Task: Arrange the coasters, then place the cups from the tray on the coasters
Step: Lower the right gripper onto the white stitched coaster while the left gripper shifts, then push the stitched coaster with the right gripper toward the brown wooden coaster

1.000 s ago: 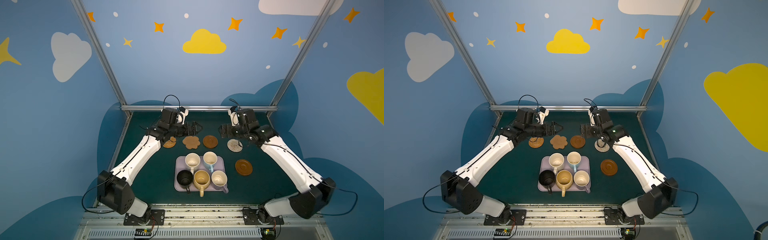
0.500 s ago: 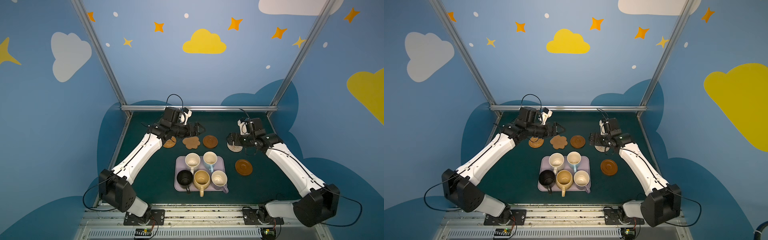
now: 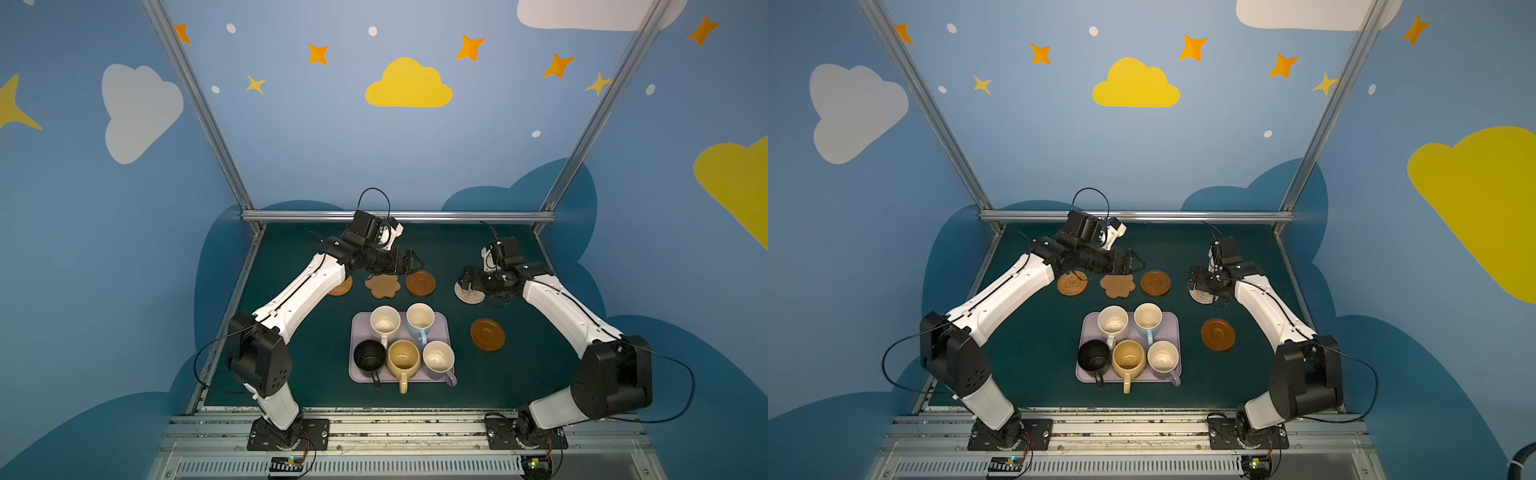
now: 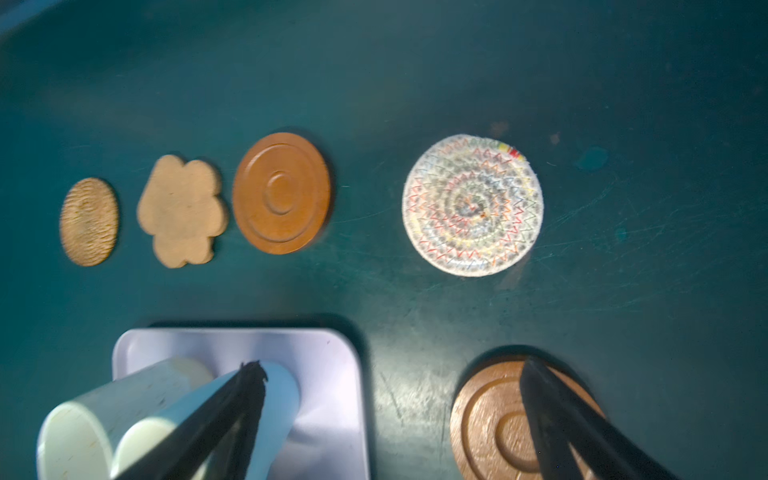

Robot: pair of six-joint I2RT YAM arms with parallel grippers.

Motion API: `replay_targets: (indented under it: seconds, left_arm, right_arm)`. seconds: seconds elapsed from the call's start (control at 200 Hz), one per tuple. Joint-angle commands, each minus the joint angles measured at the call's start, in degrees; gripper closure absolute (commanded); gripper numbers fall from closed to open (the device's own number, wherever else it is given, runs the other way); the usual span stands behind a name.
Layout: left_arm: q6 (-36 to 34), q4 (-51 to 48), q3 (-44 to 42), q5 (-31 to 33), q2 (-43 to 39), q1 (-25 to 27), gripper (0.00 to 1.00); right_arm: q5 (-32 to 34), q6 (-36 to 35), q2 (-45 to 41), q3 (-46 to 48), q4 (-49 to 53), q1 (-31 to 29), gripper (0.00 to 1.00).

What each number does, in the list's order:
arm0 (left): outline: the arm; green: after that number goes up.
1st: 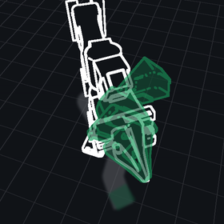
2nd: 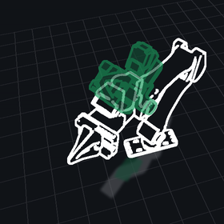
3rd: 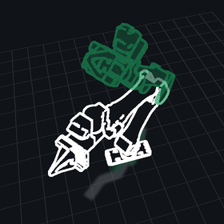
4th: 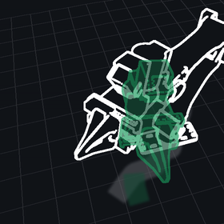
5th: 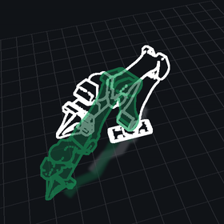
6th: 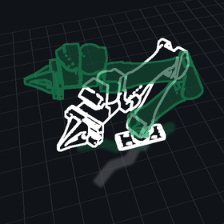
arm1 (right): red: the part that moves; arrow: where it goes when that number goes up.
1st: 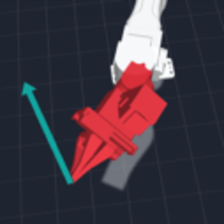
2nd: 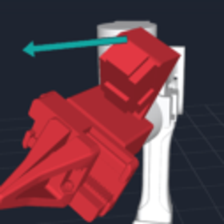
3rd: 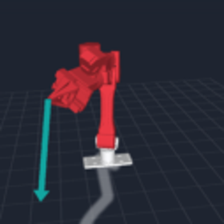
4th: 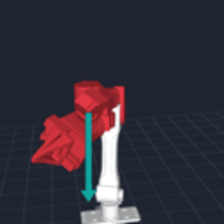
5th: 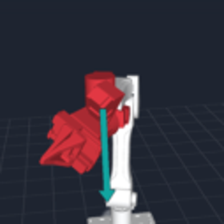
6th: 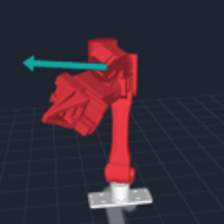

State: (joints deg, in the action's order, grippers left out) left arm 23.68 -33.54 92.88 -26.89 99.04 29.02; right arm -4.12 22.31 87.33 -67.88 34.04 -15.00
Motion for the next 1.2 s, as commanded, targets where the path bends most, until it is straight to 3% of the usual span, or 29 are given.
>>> replay_targets:
  seconds: [0.0,0.12,0.285,0.616,0.851,1.036,1.191]
  left_arm:
    - [-1.7,1.8,2.5,0.0,2.0,0.6,0.00]
    - [-1.6,2.4,4.0,-0.2,4.3,0.9,0.00]
    - [-1.9,1.9,5.4,6.5,6.1,2.3,0.00]
    - [-0.9,5.5,3.9,6.5,7.0,2.4,0.00]
    - [0.3,4.7,4.1,8.6,7.2,2.4,0.00]
    - [1.2,5.6,3.8,7.0,7.6,2.4,0.00]
    - [1.5,5.9,3.2,6.8,7.4,2.3,0.00]
  right_arm:
    - [-0.3,1.3,2.7,1.3,-2.4,1.7,0.05]
    - [-3.8,2.0,6.8,0.7,-2.7,4.8,0.05]
    - [-4.1,0.9,11.2,-1.1,-2.0,6.1,0.05]
    - [-4.1,0.6,18.8,-3.8,-1.7,7.8,0.21]
    - [1.9,1.9,21.8,-5.7,-0.1,7.8,0.37]
    - [5.3,2.2,22.3,-6.5,0.9,7.8,0.44]
    - [2.2,2.0,23.7,-7.1,0.0,7.7,0.50]
